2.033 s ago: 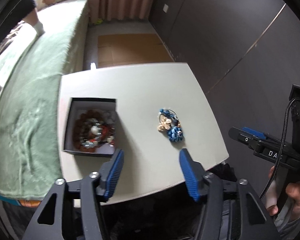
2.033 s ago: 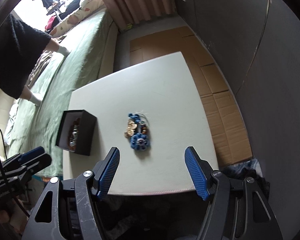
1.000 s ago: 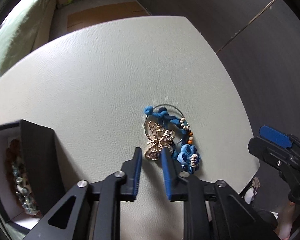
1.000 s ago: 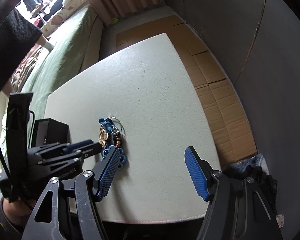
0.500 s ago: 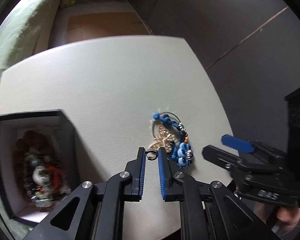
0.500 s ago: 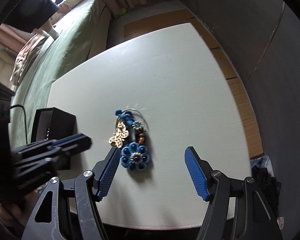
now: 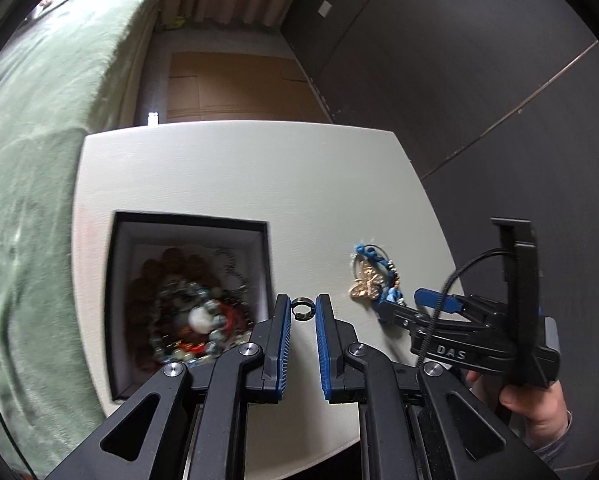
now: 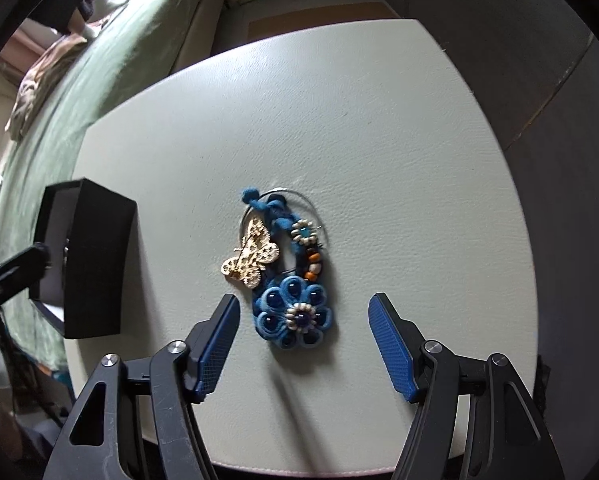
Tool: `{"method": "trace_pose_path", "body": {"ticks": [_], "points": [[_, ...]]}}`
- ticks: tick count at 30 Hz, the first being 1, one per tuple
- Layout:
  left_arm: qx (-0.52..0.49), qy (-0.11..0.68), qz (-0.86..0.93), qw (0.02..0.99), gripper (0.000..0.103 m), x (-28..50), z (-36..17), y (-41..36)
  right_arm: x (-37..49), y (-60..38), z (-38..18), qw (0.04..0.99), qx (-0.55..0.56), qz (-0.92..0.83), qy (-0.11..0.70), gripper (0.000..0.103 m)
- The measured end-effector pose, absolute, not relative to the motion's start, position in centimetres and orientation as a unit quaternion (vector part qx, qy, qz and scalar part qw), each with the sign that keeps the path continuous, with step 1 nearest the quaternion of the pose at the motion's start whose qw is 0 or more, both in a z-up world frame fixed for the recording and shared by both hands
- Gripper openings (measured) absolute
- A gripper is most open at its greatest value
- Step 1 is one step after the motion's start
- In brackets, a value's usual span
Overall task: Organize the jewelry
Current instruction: 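Drop the ring in the box with the left gripper while the right gripper grasps the blue flower bracelet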
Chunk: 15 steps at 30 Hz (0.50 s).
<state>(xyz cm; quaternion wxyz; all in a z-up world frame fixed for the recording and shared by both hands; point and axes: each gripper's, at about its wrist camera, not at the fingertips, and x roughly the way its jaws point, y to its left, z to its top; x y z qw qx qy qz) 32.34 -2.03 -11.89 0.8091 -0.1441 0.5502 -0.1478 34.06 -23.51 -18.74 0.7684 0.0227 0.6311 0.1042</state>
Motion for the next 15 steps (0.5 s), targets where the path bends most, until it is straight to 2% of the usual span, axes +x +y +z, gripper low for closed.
{"method": "trace_pose_path", "body": {"ticks": [1,4,6,13,14,15], "points": [[-0.144,0.549,-0.145,0.81,0.013,32.2,-11.8,-1.8,34.2,-23.1,-18.9,0.768,0.015,0.102,0.632,0.062],[-0.149,0.546,-0.139,0.812,0.013,31.6,-11.6,-0.6,34.1,-21.9,-19.0,0.773,-0.011,0.095,0.628,0.033],[-0.151,0.545,-0.132,0.814,0.013,31.2,-11.5,0.3,33.8,-21.8,-18.6,0.772,0.003,0.102,0.627,0.028],[-0.147,0.542,-0.114,0.82,0.014,30.2,-11.5,2.2,32.8,-22.0,-15.7,0.794,0.035,0.106,0.598,0.026],[-0.151,0.546,-0.113,0.816,0.019,30.2,-11.6,2.4,32.6,-21.9,-15.2,0.796,0.041,0.108,0.594,0.026],[-0.155,0.552,-0.112,0.812,0.03,30.3,-11.7,2.6,32.3,-21.8,-14.3,0.8,0.05,0.113,0.587,0.026]]}}
